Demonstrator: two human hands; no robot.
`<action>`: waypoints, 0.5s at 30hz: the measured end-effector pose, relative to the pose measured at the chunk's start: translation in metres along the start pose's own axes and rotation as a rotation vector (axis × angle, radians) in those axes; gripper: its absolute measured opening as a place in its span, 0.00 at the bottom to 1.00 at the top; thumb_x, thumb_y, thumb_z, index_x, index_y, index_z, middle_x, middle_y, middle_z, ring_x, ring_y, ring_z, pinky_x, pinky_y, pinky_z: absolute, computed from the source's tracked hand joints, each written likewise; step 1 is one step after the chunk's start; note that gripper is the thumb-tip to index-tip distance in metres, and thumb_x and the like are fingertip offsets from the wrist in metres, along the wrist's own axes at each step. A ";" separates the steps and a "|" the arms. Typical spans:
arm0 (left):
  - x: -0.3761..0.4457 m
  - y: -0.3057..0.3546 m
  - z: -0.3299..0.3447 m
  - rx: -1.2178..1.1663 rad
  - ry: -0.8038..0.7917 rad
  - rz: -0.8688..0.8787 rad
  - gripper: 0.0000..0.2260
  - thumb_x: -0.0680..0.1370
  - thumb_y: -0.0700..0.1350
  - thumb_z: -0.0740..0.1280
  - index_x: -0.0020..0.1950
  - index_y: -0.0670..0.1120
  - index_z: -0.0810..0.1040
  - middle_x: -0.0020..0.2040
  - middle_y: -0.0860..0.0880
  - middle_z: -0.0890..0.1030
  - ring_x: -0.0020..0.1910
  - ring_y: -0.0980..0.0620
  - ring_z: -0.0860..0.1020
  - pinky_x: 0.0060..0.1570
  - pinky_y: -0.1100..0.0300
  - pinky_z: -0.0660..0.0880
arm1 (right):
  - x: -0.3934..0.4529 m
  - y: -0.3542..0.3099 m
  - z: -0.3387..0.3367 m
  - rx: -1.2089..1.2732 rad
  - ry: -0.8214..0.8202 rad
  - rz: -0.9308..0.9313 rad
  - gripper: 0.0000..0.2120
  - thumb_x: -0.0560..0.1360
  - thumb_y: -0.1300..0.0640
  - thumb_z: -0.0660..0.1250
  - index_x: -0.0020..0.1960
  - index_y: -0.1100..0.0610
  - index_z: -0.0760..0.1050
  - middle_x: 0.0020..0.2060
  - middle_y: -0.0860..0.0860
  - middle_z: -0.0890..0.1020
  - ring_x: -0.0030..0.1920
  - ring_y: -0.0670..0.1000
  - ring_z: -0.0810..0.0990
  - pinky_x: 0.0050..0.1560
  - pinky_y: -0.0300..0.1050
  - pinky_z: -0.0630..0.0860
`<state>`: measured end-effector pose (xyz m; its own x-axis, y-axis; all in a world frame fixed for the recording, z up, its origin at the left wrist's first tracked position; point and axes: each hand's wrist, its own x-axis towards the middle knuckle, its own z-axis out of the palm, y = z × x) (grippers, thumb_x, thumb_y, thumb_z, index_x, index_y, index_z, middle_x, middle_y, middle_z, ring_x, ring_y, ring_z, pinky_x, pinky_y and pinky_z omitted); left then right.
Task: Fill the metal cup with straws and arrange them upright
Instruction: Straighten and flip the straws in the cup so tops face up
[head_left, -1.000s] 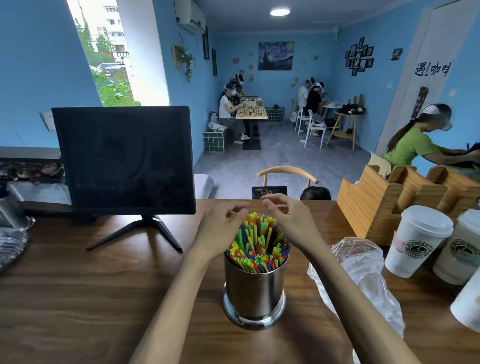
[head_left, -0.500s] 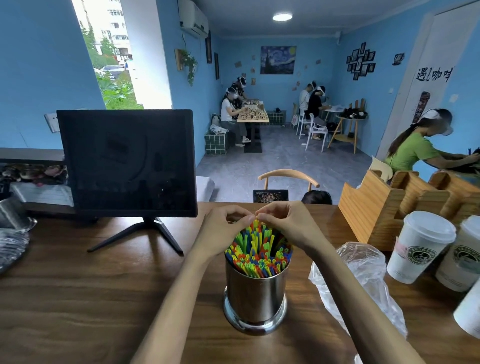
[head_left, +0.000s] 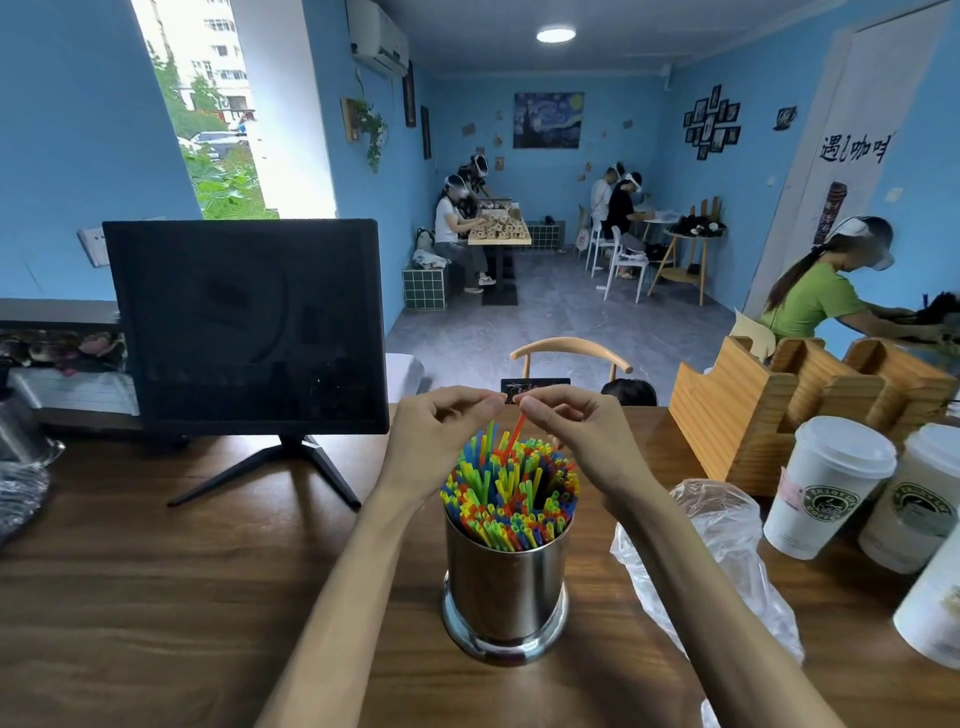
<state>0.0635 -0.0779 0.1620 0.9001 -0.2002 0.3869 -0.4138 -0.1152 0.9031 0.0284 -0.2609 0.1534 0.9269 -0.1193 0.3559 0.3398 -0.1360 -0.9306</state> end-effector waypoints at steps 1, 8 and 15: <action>-0.001 0.001 0.001 -0.026 0.008 -0.019 0.02 0.77 0.47 0.74 0.47 0.54 0.85 0.39 0.59 0.85 0.43 0.60 0.83 0.41 0.68 0.78 | 0.000 0.001 0.000 0.028 0.002 0.020 0.07 0.73 0.51 0.73 0.48 0.54 0.85 0.44 0.49 0.86 0.43 0.39 0.81 0.41 0.30 0.75; -0.008 0.010 0.001 -0.191 -0.031 -0.075 0.04 0.78 0.42 0.72 0.51 0.46 0.85 0.35 0.54 0.84 0.34 0.61 0.79 0.36 0.67 0.74 | -0.002 0.000 0.007 -0.072 -0.033 -0.087 0.07 0.76 0.54 0.73 0.52 0.55 0.84 0.45 0.50 0.87 0.45 0.50 0.85 0.47 0.44 0.82; -0.008 0.022 0.006 -0.461 0.009 -0.121 0.06 0.77 0.37 0.71 0.54 0.41 0.83 0.45 0.43 0.87 0.43 0.51 0.86 0.42 0.63 0.81 | -0.004 -0.002 0.017 -0.216 -0.040 -0.208 0.10 0.73 0.56 0.77 0.54 0.50 0.84 0.44 0.46 0.87 0.48 0.45 0.86 0.51 0.42 0.81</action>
<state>0.0459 -0.0842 0.1777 0.9402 -0.2032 0.2735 -0.2040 0.3072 0.9295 0.0272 -0.2431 0.1522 0.8477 -0.0289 0.5296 0.4854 -0.3605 -0.7965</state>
